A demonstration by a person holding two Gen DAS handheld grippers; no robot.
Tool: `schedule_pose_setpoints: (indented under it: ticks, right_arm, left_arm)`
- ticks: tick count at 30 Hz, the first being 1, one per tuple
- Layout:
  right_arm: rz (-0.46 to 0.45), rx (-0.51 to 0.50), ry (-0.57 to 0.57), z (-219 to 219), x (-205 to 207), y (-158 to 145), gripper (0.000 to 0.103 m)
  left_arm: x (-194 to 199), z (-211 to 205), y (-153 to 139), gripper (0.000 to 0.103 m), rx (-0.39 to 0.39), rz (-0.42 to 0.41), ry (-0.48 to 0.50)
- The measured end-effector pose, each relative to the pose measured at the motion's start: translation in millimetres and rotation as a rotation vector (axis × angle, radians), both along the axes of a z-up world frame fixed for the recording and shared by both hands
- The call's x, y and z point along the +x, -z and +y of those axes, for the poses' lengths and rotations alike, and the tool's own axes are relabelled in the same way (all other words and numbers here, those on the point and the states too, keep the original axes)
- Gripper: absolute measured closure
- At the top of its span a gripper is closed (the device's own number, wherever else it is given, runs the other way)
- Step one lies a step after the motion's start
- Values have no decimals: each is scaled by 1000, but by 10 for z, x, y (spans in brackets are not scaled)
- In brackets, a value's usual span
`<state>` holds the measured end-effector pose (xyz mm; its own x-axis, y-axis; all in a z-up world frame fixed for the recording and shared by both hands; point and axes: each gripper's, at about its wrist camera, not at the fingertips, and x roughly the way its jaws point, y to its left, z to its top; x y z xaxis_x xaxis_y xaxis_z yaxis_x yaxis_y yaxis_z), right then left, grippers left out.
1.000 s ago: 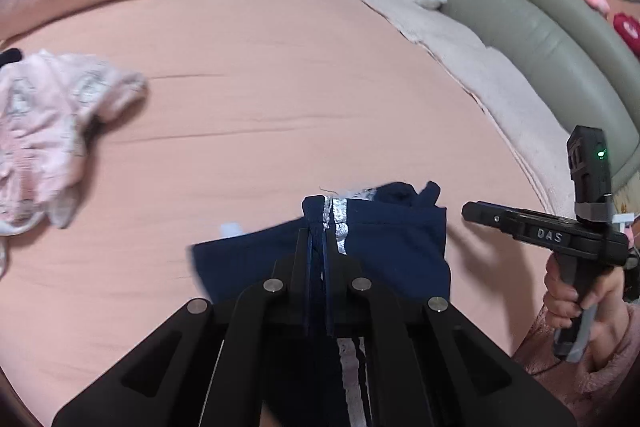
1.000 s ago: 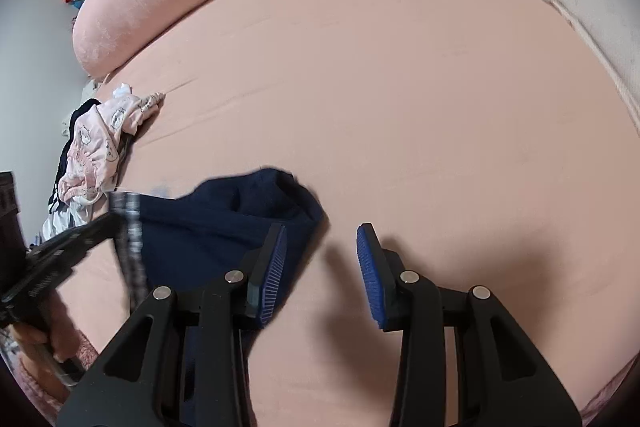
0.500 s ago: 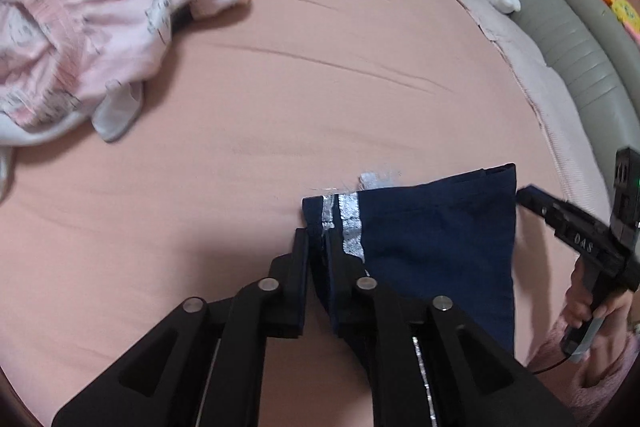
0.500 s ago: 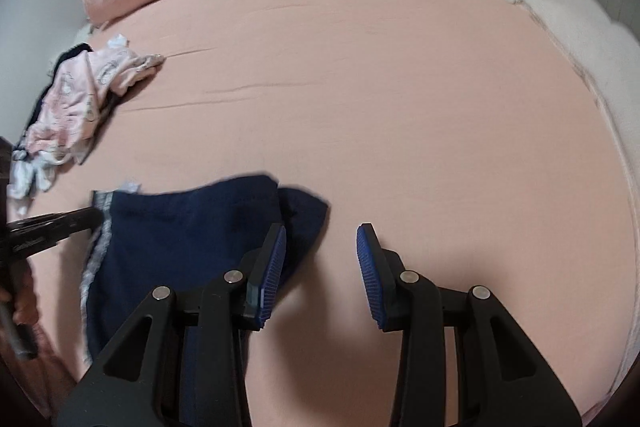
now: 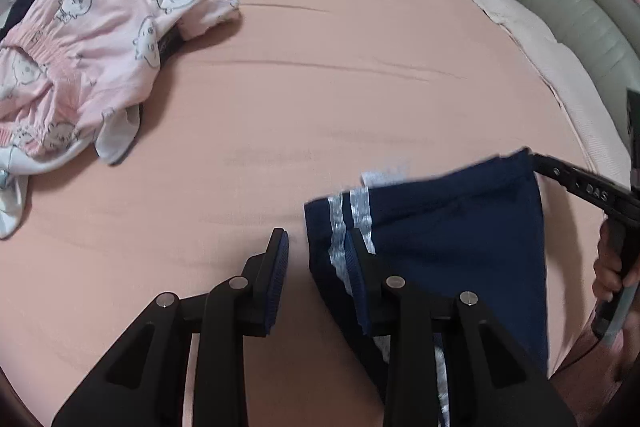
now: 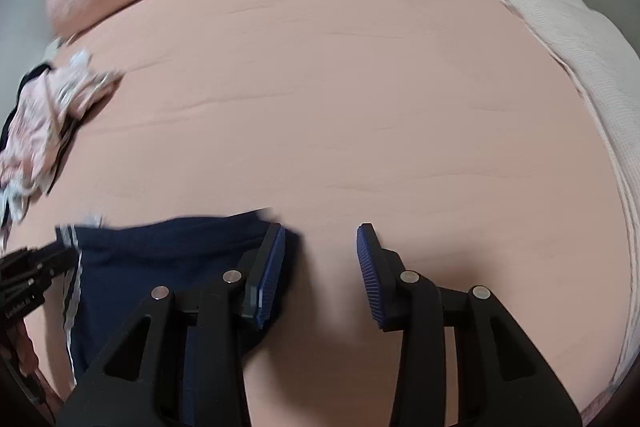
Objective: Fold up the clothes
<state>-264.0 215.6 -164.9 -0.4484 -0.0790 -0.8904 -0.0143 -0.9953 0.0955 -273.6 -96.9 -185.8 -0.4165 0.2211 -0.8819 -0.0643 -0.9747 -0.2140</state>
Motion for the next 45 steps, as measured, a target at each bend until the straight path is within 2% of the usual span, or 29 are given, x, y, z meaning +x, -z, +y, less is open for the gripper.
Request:
schedule_pose_setpoints:
  ticks: [1, 2, 3, 5, 6, 8, 9, 10, 11, 12, 13, 14, 15, 21, 24, 25, 26, 27, 28, 29, 31, 33, 35, 37, 38, 39, 41, 44, 45]
  right_arm:
    - [0, -31, 2, 40, 7, -31, 64]
    - [0, -63, 3, 79, 15, -62, 64]
    - [-2, -96, 4, 120, 22, -87, 59]
    - [-44, -181, 2, 219, 44, -40, 42]
    - [-71, -199, -6, 223, 42, 15, 40]
    - [-116, -214, -29, 209, 47, 131, 39]
    - [-108, -207, -52, 152, 66, 144, 41]
    - [-101, -201, -75, 94, 85, 158, 49]
    - [-93, -195, -95, 47, 103, 167, 78]
    - [-83, -198, -92, 72, 119, 145, 83]
    - [-72, -201, -89, 97, 134, 123, 85]
    - [-62, -204, -87, 122, 150, 102, 89]
    - [-52, -206, -84, 147, 165, 80, 91]
    - [11, -223, -67, 294, 252, -53, 94]
    - [63, -200, -62, 374, 194, -241, 94]
    - [80, -193, -60, 411, 176, -300, 94]
    - [65, -207, -55, 430, 108, -257, 90]
    - [50, -221, -51, 450, 41, -213, 87]
    - [34, -230, -45, 467, -22, -170, 85]
    - [3, -205, -32, 468, -47, -125, 84]
    - [-49, -159, -8, 472, -85, -53, 81]
    - [36, -194, -7, 492, 91, -271, 71]
    - [83, -196, -11, 494, 346, -474, 71]
    - [30, -246, -97, 349, 681, -494, 73]
    - [6, -261, -145, 259, 845, -485, 73]
    - [2, -234, -183, 143, 1058, -486, 73]
    - [2, -177, -251, -121, 1473, -466, 73]
    - [-10, -104, -288, -348, 1808, -350, 73]
    - [-35, -33, -272, -387, 1849, -265, 73]
  left_arm:
    - [6, -20, -21, 68, 11, -4, -13]
    - [6, -49, -29, 61, 32, -17, -27]
    - [7, -80, -28, 56, 55, -33, -42]
    - [18, -152, 43, 56, 123, -84, -69]
    - [38, -179, 79, 56, 151, -95, -76]
    - [75, -176, 114, 56, 151, -83, -75]
    - [79, -163, 116, 56, 151, -78, -89]
    - [76, -118, 129, 56, 145, -67, -106]
    - [47, -24, 128, 57, 118, -49, -104]
    - [24, 66, 124, 62, 93, -32, -98]
    - [35, 138, 110, 70, 79, -16, -68]
    - [42, 200, 97, 88, 74, -3, -40]
    - [39, 222, 86, 90, 98, 0, -19]
    - [15, 384, -6, 90, 128, 55, 17]
    - [-107, 527, -121, 90, 108, 82, 50]
    - [-170, 566, -146, 89, 92, 83, 57]
    - [-214, 571, -123, 82, 87, 59, 67]
    - [-259, 568, -97, 64, 82, 33, 72]
    - [-303, 531, -55, 57, 76, -3, 60]
    - [-335, 500, -24, 55, 69, -36, 45]
    - [-193, 465, -120, 55, 76, -38, 15]
    - [67, 428, -214, 55, 92, -47, 4]
    - [354, 400, -262, 55, 106, -78, -9]
    - [586, 386, -188, 55, 140, -150, -59]
    - [760, 355, -175, 56, 189, -146, -81]
    - [921, 290, -169, 56, 218, -132, -86]
    - [1152, 310, -168, 56, 223, -118, -77]
    - [1374, 422, -136, 56, 259, -143, -35]
    - [1412, 451, -115, 56, 294, -185, -19]
